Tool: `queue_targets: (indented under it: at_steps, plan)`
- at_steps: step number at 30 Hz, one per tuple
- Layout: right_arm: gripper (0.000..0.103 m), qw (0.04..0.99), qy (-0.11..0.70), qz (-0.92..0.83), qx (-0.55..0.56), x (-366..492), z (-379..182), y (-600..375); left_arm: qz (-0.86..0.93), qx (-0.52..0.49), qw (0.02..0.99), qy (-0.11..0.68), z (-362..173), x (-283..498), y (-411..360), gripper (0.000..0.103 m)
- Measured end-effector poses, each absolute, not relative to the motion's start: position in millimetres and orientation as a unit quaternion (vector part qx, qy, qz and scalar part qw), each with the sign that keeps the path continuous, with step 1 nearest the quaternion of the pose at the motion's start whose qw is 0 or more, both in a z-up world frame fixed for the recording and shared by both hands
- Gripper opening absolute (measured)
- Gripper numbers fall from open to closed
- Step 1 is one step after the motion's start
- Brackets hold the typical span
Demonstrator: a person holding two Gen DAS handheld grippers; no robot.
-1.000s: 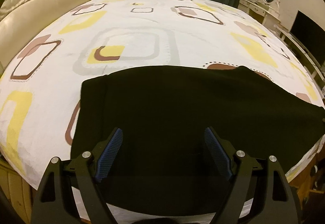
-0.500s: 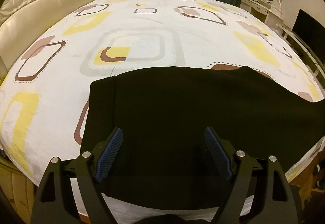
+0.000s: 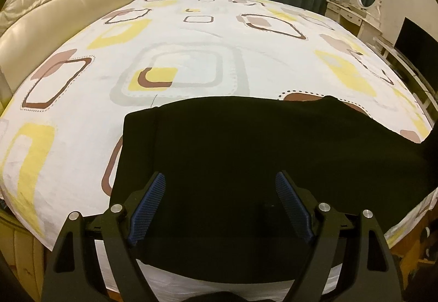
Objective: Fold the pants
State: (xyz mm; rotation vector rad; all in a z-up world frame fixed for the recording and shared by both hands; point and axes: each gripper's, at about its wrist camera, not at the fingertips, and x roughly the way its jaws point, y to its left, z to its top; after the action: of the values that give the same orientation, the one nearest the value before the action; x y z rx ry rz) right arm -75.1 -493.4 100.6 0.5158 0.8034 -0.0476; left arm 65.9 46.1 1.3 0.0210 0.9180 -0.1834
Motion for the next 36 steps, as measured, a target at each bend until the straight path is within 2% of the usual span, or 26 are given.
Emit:
queue_targets:
  at_steps: [12, 17, 27, 30, 34, 36]
  plan:
    - [0.019, 0.874, 0.455, -0.001, 0.169, -18.7, 42.7, -365.7, -0.084, 0.005, 0.897, 0.435, 4.5, 63.7, 46.7, 0.082]
    - [0.019, 0.863, 0.48, 0.004, 0.157, -9.3, 12.8, -335.0, -0.082, 0.009, 0.896, 0.437, 3.0, 62.7, 43.3, 0.082]
    - [0.019, 0.86, 0.494, 0.003, 0.127, -2.4, -4.4, -305.5, -0.095, 0.021, 0.896, 0.434, 2.1, 58.9, 32.6, 0.082]
    - [0.023, 0.858, 0.498, 0.011, 0.13, -0.3, -6.7, -299.1, -0.097, 0.026, 0.896, 0.432, 2.0, 57.9, 30.9, 0.082]
    - [0.035, 0.847, 0.498, 0.051, 0.179, -1.2, -10.1, -291.2, -0.097, 0.024, 0.896, 0.434, 1.2, 58.9, 30.7, 0.082]
    - [0.036, 0.839, 0.502, 0.075, 0.197, -1.3, -12.9, -285.0, -0.098, 0.023, 0.894, 0.436, 0.7, 58.9, 30.1, 0.082]
